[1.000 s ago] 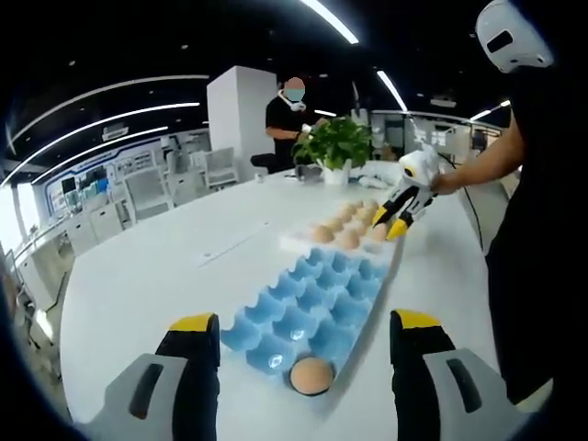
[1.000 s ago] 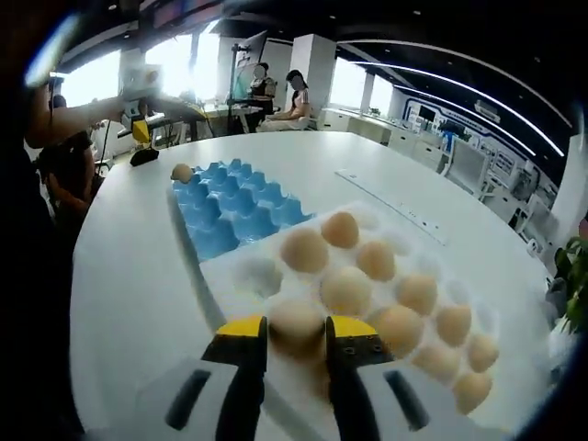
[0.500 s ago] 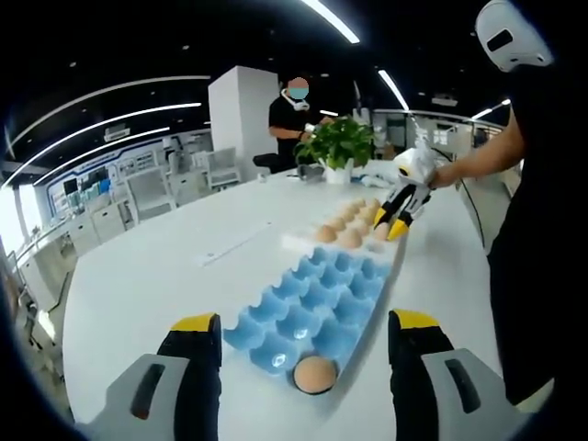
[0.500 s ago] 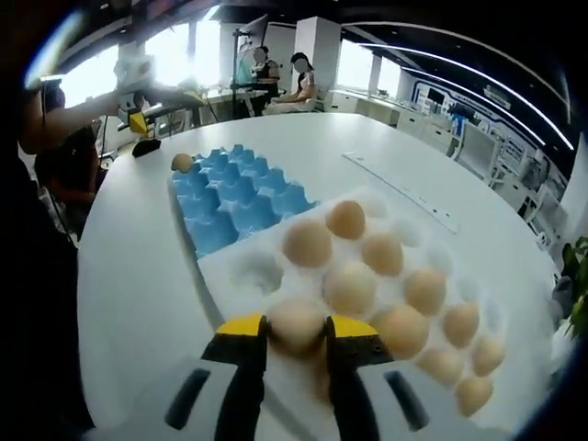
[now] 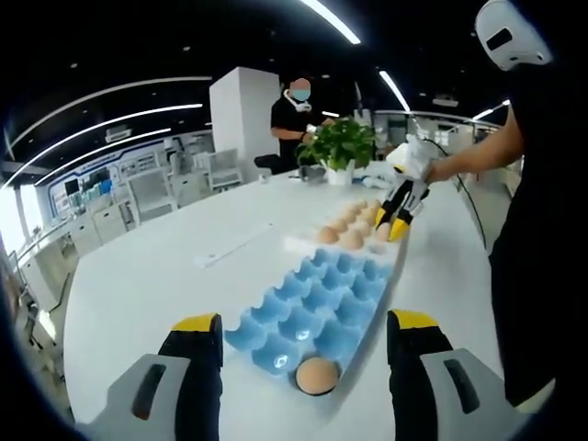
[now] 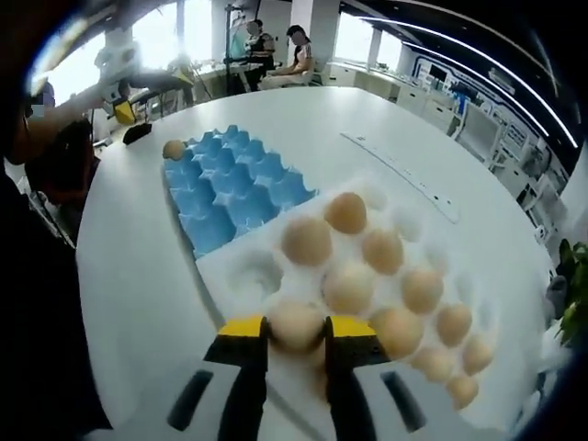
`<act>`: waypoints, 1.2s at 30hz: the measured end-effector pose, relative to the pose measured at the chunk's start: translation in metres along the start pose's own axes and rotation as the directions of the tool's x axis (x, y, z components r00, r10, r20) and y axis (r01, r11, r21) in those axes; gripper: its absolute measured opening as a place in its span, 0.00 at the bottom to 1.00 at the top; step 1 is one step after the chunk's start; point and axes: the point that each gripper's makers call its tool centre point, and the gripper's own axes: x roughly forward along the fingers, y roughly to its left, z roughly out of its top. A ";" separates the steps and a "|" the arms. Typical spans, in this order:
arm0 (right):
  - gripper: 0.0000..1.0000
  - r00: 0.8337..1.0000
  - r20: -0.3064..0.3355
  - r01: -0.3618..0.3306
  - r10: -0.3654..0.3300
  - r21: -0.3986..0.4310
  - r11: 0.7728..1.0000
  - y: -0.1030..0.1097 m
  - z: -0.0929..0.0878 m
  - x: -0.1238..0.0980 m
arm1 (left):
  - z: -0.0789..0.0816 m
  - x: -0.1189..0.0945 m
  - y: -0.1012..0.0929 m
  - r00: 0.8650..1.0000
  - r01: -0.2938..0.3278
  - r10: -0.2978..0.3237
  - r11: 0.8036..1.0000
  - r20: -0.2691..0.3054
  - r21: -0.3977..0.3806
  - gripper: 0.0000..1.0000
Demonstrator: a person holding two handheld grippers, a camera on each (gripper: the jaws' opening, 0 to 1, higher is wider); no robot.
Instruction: Place the egg into an empty slot of the egg tray after lifting it from the table, then release the egg inside the slot.
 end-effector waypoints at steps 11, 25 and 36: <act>0.23 1.000 0.024 0.011 -0.011 -0.012 1.000 0.000 0.006 -0.014 | -0.004 -0.001 0.000 1.000 0.001 -0.001 1.000 -0.003 -0.006 0.74; 0.23 1.000 0.003 0.018 -0.018 -0.052 0.999 0.000 0.004 -0.015 | -0.009 -0.004 0.001 1.000 -0.003 0.003 1.000 -0.014 -0.013 0.74; 0.24 1.000 0.003 0.016 -0.016 -0.071 0.997 0.002 0.008 -0.017 | -0.010 -0.004 0.001 1.000 -0.004 0.004 1.000 -0.012 -0.014 0.73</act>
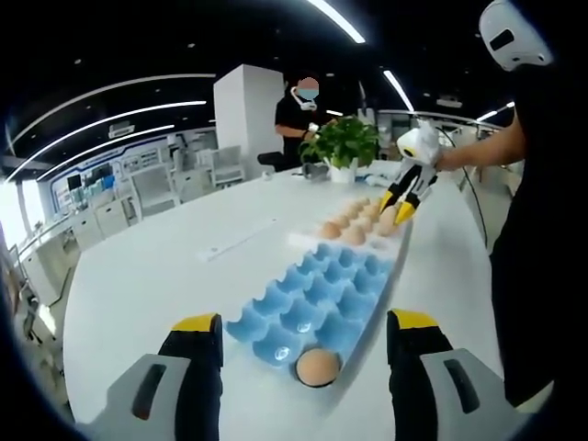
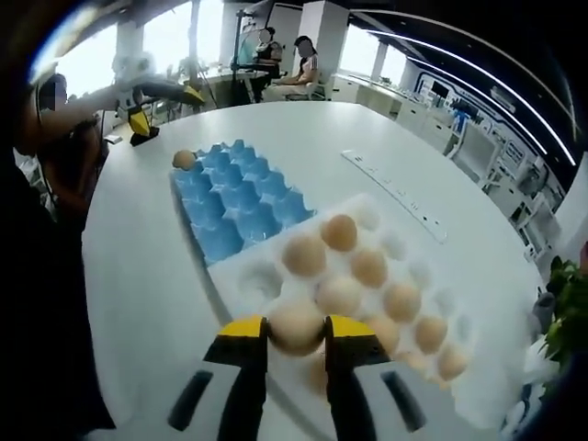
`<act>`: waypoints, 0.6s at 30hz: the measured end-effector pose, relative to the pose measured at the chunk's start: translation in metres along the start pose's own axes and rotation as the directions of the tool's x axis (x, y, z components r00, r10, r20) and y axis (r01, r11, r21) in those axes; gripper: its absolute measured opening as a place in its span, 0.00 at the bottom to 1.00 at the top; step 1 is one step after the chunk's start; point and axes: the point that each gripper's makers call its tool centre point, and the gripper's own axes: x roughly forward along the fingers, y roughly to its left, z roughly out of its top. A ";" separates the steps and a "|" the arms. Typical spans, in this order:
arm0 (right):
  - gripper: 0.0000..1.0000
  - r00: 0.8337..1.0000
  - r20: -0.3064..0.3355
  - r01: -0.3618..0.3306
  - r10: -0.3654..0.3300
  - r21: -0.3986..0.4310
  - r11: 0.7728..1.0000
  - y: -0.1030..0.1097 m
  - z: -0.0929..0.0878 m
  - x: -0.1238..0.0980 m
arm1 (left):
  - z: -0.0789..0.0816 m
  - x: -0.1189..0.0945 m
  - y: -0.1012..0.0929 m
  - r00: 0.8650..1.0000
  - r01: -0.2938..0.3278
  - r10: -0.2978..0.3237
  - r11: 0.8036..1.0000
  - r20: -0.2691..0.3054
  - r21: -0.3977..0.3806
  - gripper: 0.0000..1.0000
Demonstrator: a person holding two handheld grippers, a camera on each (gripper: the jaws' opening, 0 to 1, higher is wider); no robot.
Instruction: Place the egg into an empty slot of the egg tray after lifting it from the table, then release the egg inside the slot.
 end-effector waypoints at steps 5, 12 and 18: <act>0.24 1.000 0.010 -0.002 0.002 -0.014 1.000 0.001 0.005 0.001 | -0.001 0.000 0.000 1.000 0.001 -0.001 1.000 -0.002 -0.003 0.73; 0.24 0.999 0.025 -0.027 0.028 -0.025 0.999 0.009 0.016 0.005 | -0.001 0.001 -0.001 1.000 0.006 -0.006 1.000 -0.007 -0.002 0.73; 0.24 0.997 0.044 -0.056 0.058 -0.045 0.997 0.019 0.028 0.012 | -0.001 0.001 -0.002 1.000 0.006 -0.006 1.000 -0.010 0.003 0.73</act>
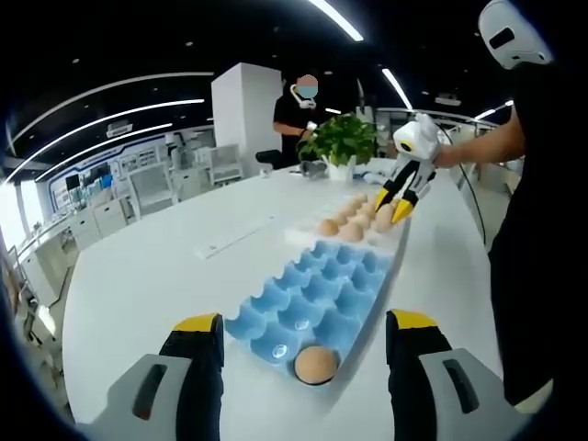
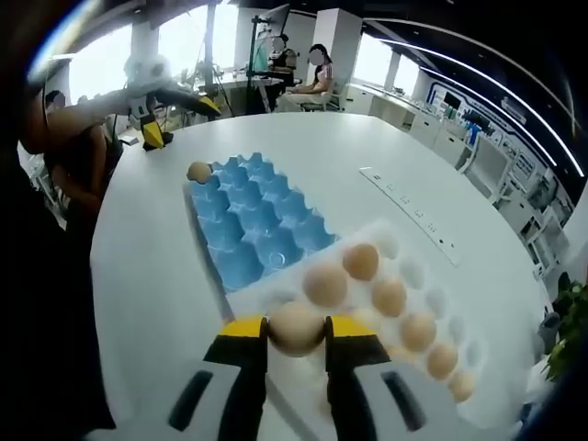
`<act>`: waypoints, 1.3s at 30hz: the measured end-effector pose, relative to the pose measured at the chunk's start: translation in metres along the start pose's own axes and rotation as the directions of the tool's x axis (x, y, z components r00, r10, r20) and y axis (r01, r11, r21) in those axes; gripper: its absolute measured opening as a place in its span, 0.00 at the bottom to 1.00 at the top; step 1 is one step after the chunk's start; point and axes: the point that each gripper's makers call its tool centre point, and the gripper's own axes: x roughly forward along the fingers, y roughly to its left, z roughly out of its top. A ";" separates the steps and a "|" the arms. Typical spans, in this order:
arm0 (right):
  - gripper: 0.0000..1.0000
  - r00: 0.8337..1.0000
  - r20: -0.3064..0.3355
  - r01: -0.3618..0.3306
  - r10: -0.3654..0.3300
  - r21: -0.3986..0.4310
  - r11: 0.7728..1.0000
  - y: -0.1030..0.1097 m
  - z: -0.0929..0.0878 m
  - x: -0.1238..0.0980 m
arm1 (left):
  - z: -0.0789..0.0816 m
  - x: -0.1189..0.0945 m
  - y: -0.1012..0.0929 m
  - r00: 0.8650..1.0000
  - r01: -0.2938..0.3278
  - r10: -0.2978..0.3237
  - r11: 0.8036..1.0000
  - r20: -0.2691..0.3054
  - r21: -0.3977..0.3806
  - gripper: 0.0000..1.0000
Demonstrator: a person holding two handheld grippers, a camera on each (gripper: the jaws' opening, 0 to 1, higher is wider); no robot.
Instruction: Place the egg into an empty slot of the egg tray after lifting it from the table, then release the egg inside the slot.
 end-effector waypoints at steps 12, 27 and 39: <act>0.24 0.997 0.043 -0.064 0.066 -0.052 0.997 0.021 0.031 0.020 | -0.001 -0.001 0.001 1.000 -0.001 0.001 1.000 0.000 0.003 0.73; 0.24 0.980 0.084 -0.170 0.182 -0.133 0.976 0.061 0.076 0.051 | -0.004 -0.003 0.000 1.000 0.005 -0.005 1.000 -0.002 0.006 0.72; 0.24 0.955 0.095 -0.258 0.280 -0.198 0.946 0.097 0.103 0.079 | -0.008 -0.004 0.002 1.000 0.000 0.000 1.000 -0.002 -0.003 0.73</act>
